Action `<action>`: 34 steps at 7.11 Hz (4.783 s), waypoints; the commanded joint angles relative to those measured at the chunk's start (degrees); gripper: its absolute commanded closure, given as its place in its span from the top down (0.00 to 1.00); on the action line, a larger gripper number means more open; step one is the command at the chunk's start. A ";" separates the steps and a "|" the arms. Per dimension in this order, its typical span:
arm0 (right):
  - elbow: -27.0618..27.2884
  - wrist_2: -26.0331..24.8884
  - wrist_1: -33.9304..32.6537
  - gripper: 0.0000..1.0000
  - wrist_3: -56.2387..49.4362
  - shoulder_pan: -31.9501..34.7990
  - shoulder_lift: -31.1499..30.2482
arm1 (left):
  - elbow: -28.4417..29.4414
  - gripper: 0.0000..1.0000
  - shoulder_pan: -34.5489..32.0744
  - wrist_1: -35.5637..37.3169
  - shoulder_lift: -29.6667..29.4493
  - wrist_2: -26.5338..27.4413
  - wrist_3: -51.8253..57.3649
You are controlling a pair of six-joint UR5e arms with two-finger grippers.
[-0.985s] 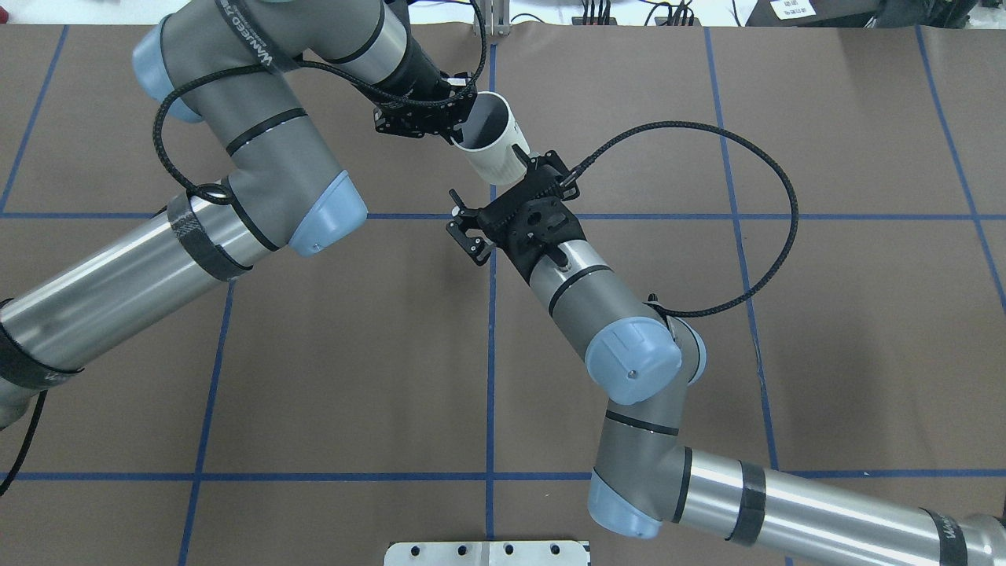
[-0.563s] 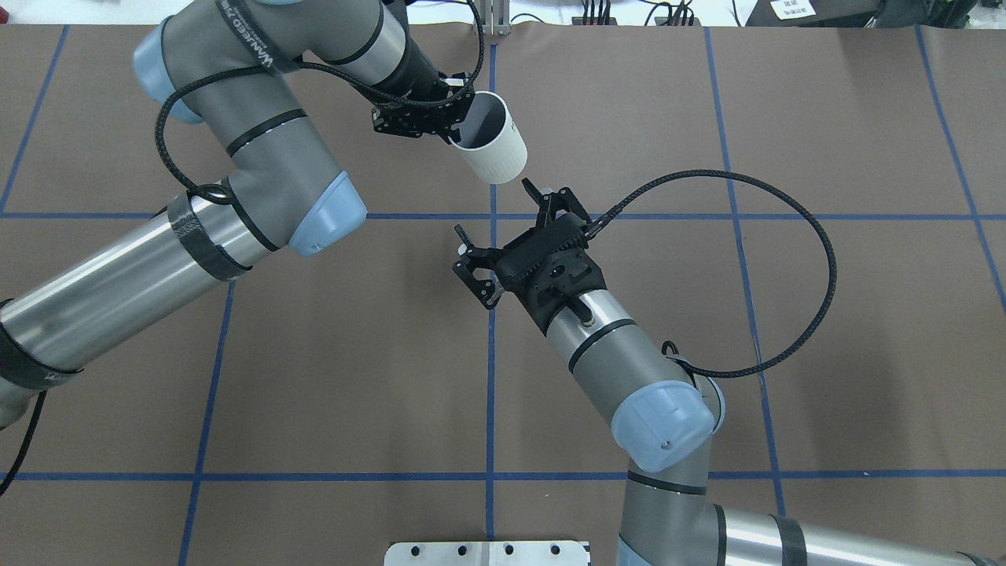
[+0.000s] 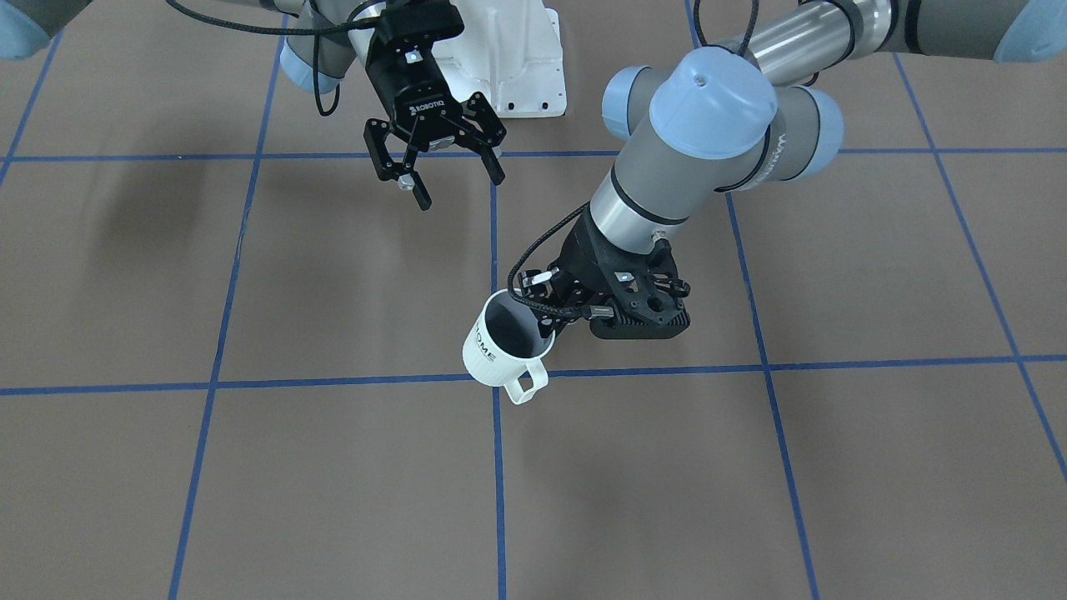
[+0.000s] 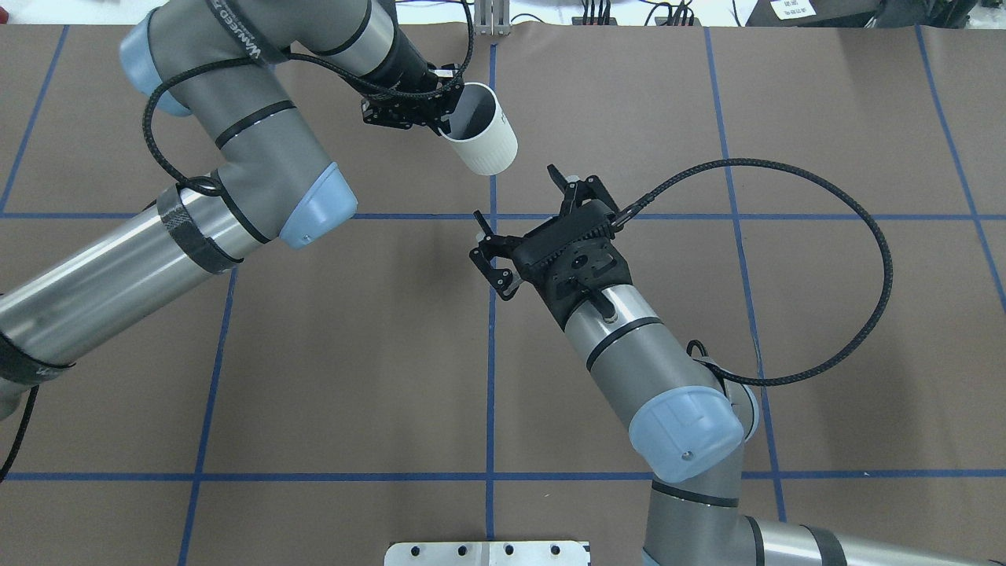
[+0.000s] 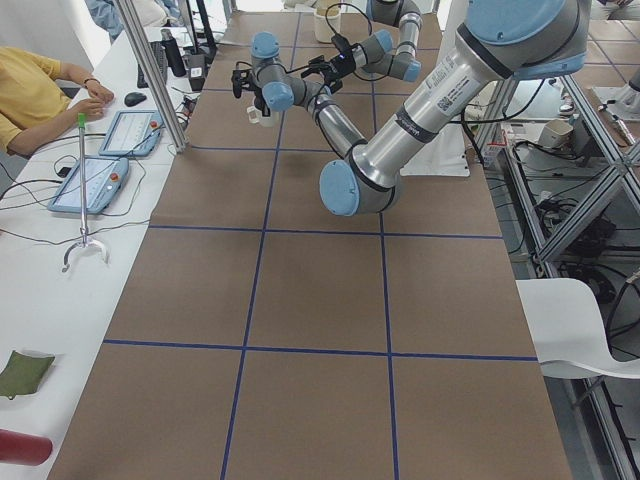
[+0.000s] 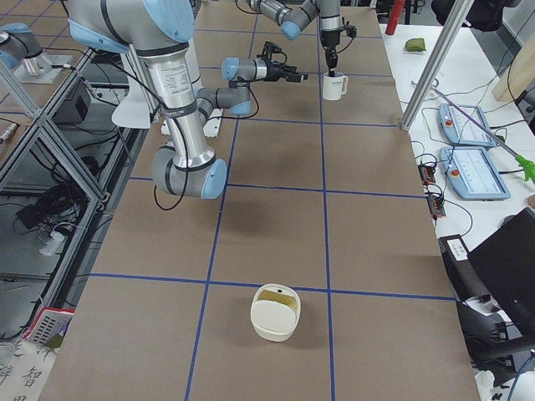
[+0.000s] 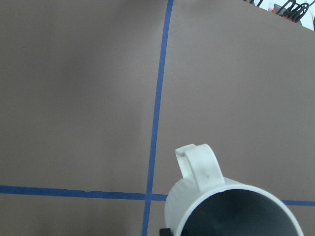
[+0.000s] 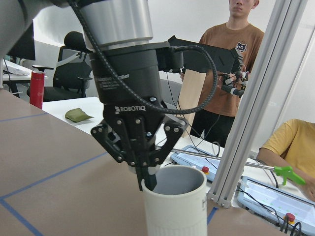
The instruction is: Left arm hands cup to right arm to dump lemon
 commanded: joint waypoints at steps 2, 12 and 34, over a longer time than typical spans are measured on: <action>0.61 16.20 -15.49 1.00 9.50 12.78 1.49 | -1.76 0.00 -1.50 0.04 3.73 -0.16 0.56; -4.64 83.90 -52.97 1.00 -5.21 59.55 -0.26 | -21.10 0.00 -11.26 0.05 45.62 0.01 38.39; -19.60 84.56 -58.64 1.00 -29.40 68.47 -13.71 | -15.17 1.00 -42.82 21.92 52.70 -6.58 92.84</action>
